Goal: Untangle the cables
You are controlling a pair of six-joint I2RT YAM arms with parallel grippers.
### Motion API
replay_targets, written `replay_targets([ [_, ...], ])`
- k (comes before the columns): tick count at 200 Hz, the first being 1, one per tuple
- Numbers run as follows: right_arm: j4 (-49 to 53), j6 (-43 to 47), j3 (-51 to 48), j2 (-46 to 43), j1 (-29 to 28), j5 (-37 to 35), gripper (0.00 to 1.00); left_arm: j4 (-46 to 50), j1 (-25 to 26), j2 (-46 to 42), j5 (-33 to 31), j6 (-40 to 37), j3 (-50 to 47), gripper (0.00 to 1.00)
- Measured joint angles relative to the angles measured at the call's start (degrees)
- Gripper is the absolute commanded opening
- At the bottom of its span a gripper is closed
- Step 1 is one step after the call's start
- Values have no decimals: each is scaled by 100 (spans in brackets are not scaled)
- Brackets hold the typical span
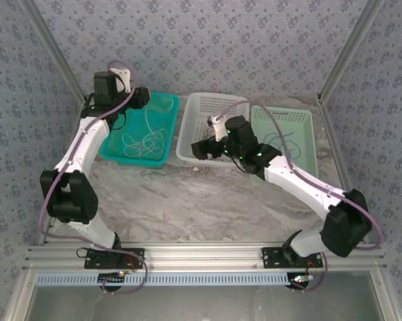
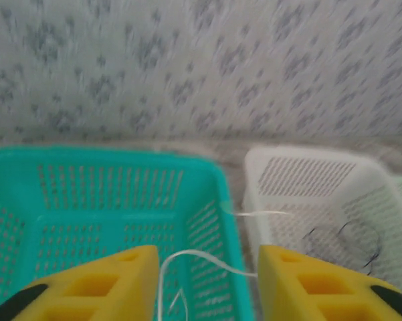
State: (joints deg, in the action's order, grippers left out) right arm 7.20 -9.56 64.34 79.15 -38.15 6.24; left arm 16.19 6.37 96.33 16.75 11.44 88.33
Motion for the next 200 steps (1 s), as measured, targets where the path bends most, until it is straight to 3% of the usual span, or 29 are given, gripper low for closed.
replay_targets([
  [18,256,0,-103,-385,339,-26,96,426,0,245,-35,98,2,90],
  [31,466,2,-144,-638,595,-70,96,737,13,361,-50,186,2,99],
  [67,898,15,-439,-1386,1279,-190,98,1056,81,341,-153,415,-201,100],
  [105,874,339,-1342,-2350,2041,-647,100,507,175,-715,-728,321,-1720,99],
  [158,-841,730,-3543,-2785,3622,-1008,100,-1058,190,-2712,-1613,-494,-3783,99],
  [200,-2330,793,-4470,-2435,3891,-935,99,-2129,190,-3202,-1685,-868,-5075,100],
])
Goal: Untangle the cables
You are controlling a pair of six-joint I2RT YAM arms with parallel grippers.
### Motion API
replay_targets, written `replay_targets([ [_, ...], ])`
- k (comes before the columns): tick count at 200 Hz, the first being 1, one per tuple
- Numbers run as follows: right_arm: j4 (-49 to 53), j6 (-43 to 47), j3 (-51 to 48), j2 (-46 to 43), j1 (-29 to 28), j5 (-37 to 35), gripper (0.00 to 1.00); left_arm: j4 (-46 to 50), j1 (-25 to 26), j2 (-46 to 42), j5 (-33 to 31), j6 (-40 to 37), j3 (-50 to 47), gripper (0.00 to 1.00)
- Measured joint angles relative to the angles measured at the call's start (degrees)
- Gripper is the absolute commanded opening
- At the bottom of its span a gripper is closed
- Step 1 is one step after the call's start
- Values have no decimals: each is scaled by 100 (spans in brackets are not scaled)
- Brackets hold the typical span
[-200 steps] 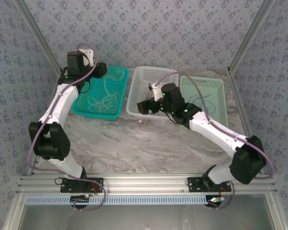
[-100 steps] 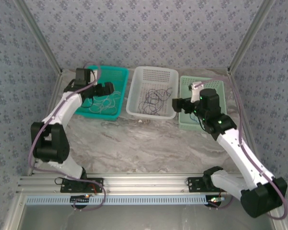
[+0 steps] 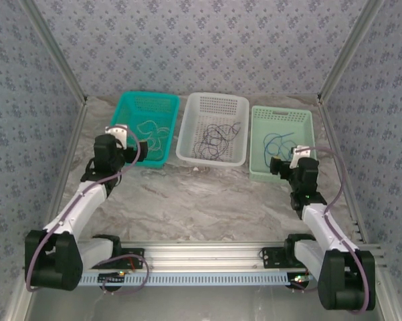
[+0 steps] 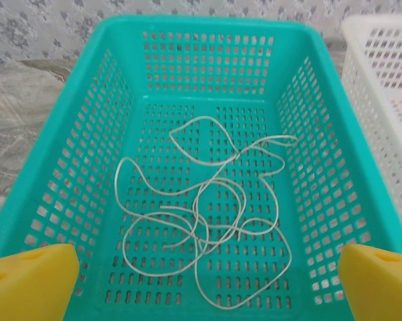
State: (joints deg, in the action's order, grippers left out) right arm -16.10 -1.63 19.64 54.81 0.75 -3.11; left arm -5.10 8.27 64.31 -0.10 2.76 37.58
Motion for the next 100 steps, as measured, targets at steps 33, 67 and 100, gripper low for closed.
replay_targets([
  [33,-1034,66,-39,669,13,74,97,-544,-7,494,81,-177,-127,99],
  [67,-1714,109,-92,1360,13,87,97,-1213,-245,699,315,-254,-570,99],
  [100,-2168,131,-153,1755,13,101,96,-1547,-584,962,557,-323,-723,99],
])
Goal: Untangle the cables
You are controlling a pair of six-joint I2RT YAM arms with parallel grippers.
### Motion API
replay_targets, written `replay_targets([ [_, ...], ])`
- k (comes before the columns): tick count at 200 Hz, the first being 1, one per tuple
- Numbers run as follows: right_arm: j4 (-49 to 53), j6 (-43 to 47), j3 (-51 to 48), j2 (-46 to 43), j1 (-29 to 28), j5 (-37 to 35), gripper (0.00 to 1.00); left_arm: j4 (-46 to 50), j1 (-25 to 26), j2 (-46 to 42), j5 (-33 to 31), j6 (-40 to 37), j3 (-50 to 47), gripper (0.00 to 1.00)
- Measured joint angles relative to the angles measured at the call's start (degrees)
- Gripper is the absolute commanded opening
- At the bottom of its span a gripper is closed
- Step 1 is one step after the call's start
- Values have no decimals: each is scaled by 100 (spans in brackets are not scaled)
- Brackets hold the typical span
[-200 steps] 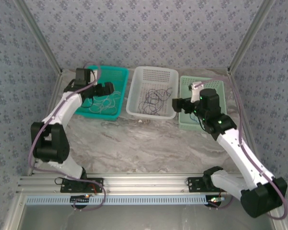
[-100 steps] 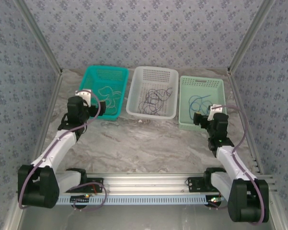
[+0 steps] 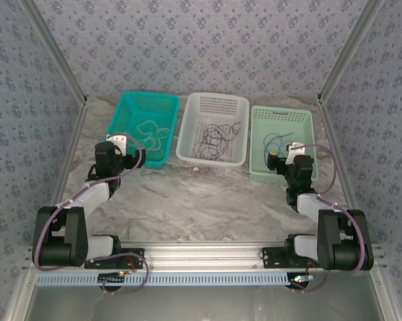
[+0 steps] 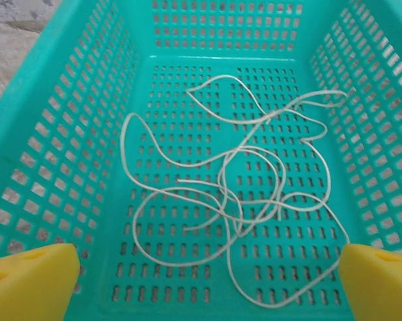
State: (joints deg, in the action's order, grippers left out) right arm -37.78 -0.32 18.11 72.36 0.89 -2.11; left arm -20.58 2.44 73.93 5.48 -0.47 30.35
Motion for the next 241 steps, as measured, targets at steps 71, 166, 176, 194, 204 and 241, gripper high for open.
replay_targets([
  [71,-667,149,-9,632,0,68,93,-824,-553,452,568,-164,-9,99],
  [166,-1043,219,219,1412,20,157,100,-2337,-769,1021,1123,-258,-267,100],
  [176,-1016,210,275,1416,70,166,100,-2339,-769,1021,1126,-260,-267,100],
  [194,-1001,210,317,1416,103,166,100,-2341,-769,1023,1123,-258,-267,99],
  [204,-988,210,317,1419,103,168,100,-2341,-769,1025,1121,-256,-267,99],
  [241,-909,210,319,1419,101,170,100,-2295,-769,1082,1012,-223,-179,99],
])
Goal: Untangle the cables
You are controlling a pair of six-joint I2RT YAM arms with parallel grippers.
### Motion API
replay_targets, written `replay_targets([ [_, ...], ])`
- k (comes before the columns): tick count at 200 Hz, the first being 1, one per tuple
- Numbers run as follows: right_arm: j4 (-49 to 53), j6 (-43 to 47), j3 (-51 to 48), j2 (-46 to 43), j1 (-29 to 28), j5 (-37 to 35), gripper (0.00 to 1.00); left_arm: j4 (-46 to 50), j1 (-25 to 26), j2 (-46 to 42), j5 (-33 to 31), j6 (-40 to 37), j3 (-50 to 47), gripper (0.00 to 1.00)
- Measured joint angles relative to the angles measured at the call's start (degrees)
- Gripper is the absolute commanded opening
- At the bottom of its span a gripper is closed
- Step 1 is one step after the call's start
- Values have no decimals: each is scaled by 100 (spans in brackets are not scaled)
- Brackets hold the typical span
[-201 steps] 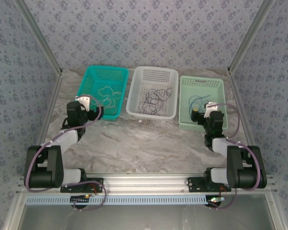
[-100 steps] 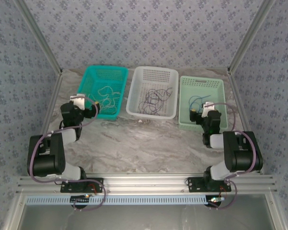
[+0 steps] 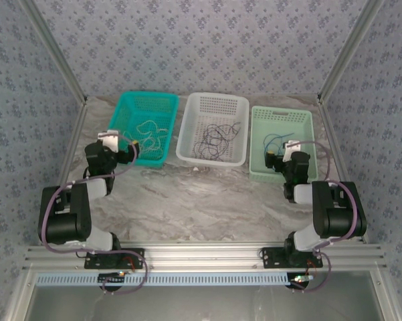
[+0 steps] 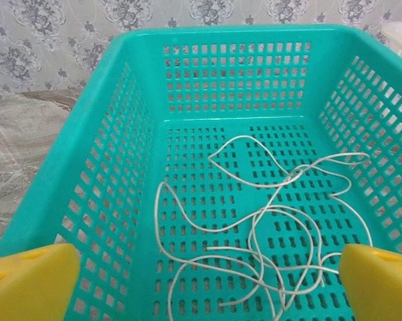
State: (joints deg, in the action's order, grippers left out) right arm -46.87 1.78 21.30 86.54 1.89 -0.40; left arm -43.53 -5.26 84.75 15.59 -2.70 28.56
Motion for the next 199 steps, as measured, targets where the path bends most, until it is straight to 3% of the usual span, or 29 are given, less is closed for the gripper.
replay_targets([
  [18,22,0,0,4,2,-2,100,2,9,13,-96,35,17,99],
  [43,39,0,0,4,2,-2,100,52,240,13,-844,116,44,100],
  [75,42,0,0,4,2,-2,100,114,313,13,-1226,173,55,100],
  [199,42,0,0,4,0,-2,100,144,356,13,-1499,190,63,99],
])
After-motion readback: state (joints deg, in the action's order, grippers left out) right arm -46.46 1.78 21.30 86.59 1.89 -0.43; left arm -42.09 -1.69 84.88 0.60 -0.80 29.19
